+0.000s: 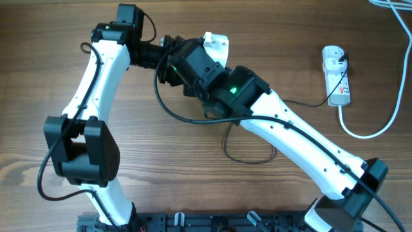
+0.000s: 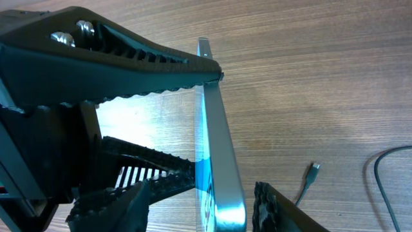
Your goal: Plug charger to phone and switch on socket
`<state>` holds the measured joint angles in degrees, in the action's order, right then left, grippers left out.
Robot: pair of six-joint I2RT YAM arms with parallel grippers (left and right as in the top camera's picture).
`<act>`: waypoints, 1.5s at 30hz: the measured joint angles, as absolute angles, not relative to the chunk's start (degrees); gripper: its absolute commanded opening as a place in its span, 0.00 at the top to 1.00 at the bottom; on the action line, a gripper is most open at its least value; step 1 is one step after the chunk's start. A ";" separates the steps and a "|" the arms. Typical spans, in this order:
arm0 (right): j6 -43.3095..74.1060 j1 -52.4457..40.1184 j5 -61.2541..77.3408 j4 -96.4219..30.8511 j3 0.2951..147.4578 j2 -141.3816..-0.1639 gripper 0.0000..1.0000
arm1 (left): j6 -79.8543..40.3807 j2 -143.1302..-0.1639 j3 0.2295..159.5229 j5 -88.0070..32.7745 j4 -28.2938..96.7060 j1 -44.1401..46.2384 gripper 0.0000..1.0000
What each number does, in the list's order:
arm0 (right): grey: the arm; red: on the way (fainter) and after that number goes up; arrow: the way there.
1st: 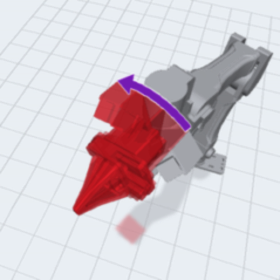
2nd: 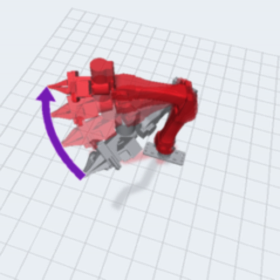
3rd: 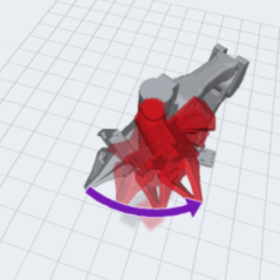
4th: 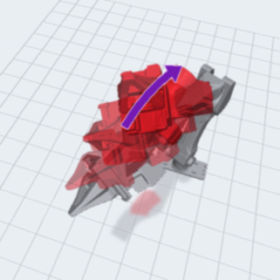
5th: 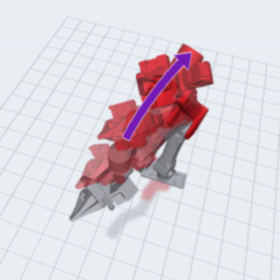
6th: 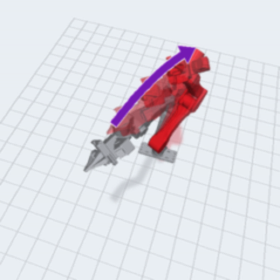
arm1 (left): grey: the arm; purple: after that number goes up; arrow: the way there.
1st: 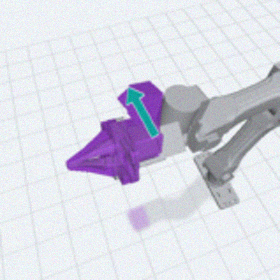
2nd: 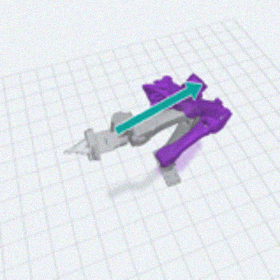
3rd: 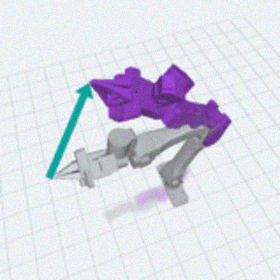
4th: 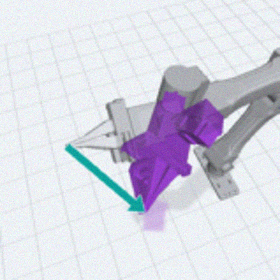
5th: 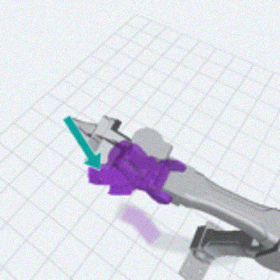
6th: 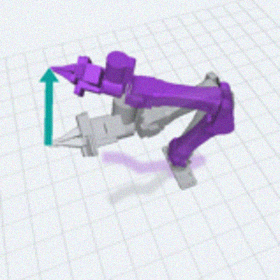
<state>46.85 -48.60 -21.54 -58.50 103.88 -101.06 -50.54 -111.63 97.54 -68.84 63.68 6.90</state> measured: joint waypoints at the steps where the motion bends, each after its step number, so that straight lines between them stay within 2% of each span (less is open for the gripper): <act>1: 46.85 -48.60 -21.54 -58.46 103.88 -101.06 0.49 | -50.54 -111.63 97.54 -68.84 63.68 6.90 0.34; 13: 45.78 -48.60 -22.06 -57.98 103.88 -101.06 0.52 | -50.54 -111.63 97.54 -68.82 63.68 6.90 0.34; 29: 44.69 -48.60 -23.22 -56.25 103.88 -101.06 0.68 | -50.54 -111.63 97.54 -68.82 63.68 6.90 0.34; 45: 44.07 -48.60 -23.44 -56.55 103.88 -101.06 0.77 | -50.54 -111.63 97.54 -68.86 63.68 6.90 0.34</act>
<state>44.07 -48.60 -23.44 -56.55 103.88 -101.06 -50.54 -111.63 97.54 -68.86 63.68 6.90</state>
